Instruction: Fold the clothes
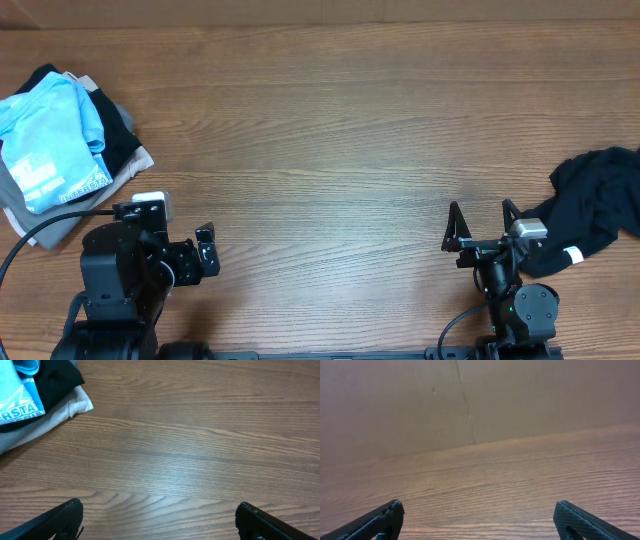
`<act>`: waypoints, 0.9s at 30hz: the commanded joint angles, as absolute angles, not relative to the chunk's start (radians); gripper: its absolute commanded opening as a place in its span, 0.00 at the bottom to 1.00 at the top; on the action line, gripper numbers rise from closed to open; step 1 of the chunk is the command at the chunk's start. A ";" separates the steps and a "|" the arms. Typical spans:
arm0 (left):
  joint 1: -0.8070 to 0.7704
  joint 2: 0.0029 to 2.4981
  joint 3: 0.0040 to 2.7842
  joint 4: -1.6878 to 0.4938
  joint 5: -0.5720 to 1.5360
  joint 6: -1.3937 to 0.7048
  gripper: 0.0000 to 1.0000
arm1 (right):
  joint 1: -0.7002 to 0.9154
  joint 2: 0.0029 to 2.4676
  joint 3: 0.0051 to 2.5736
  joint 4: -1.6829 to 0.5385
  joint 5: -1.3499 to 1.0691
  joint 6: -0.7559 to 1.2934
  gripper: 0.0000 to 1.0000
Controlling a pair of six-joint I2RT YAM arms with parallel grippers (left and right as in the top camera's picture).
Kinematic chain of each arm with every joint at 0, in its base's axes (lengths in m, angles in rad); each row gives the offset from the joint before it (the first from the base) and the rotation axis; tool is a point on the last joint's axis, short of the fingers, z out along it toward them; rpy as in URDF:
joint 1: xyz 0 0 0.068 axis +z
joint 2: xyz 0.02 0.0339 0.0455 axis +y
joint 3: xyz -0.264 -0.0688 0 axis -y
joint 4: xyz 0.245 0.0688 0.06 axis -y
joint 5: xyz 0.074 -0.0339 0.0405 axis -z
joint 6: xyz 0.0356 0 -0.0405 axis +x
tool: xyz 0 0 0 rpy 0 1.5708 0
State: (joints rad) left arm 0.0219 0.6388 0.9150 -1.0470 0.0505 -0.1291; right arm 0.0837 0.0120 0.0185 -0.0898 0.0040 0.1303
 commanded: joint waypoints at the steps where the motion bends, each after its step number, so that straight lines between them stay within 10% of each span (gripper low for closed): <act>1: 0.026 0.637 0.910 -1.044 0.041 -0.142 1.00 | 0.076 0.003 0.008 -0.084 -0.002 0.130 1.00; 27: -0.068 0.284 0.542 -0.842 0.033 -0.136 1.00 | 0.076 0.003 0.008 -0.084 -0.001 0.130 1.00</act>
